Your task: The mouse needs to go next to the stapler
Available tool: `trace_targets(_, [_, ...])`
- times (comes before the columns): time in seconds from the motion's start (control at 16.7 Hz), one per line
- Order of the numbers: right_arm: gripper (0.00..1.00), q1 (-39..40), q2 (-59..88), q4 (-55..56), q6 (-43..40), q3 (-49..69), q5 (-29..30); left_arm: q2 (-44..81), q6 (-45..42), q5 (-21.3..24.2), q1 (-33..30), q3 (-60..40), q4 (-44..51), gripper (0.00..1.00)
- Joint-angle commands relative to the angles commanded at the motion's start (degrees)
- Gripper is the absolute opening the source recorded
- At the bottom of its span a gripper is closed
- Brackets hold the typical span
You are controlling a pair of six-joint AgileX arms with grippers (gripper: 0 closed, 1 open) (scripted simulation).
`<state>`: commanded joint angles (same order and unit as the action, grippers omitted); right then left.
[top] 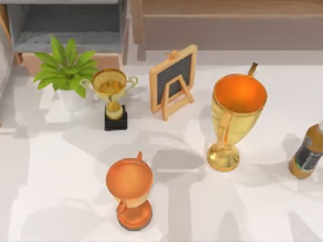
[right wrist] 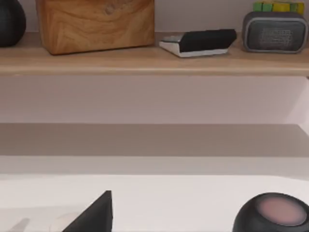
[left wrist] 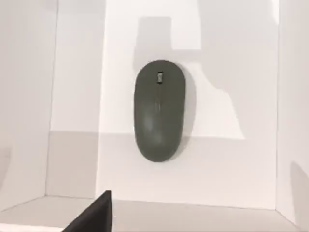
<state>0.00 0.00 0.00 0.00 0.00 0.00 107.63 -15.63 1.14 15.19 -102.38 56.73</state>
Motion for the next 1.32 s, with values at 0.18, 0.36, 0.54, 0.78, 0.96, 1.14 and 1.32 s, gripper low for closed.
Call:
trace_targets(0.18, [1.0, 0.0, 0.0, 0.0, 0.0, 0.0, 0.0, 17.75, -2.34, 0.26, 2.49, -16.13, 8.85, 1.0])
trace_targets(0.36, [1.0, 0.0, 0.0, 0.0, 0.0, 0.0, 0.0, 31.35, -4.28, 0.62, 4.05, -29.02, 15.68, 1.0])
trace_targets(0.54, [1.0, 0.0, 0.0, 0.0, 0.0, 0.0, 0.0, 39.67, -5.7, 1.05, 4.18, -37.87, 19.84, 1.0])
trace_targets(0.78, [1.0, 0.0, 0.0, 0.0, 0.0, 0.0, 0.0, 42.85, -6.42, 1.33, 3.74, -41.72, 21.35, 1.0])
trace_targets(0.96, [1.0, 0.0, 0.0, 0.0, 0.0, 0.0, 0.0, 42.85, -6.42, 1.33, 3.74, -41.72, 21.35, 1.0])
trace_targets(1.14, [1.0, 0.0, 0.0, 0.0, 0.0, 0.0, 0.0, 42.58, -6.45, 1.28, 3.9, -40.95, 20.91, 1.0])
trace_targets(1.32, [1.0, 0.0, 0.0, 0.0, 0.0, 0.0, 0.0, 40.74, -6.76, 1.26, 4.05, -37.11, 18.91, 1.0])
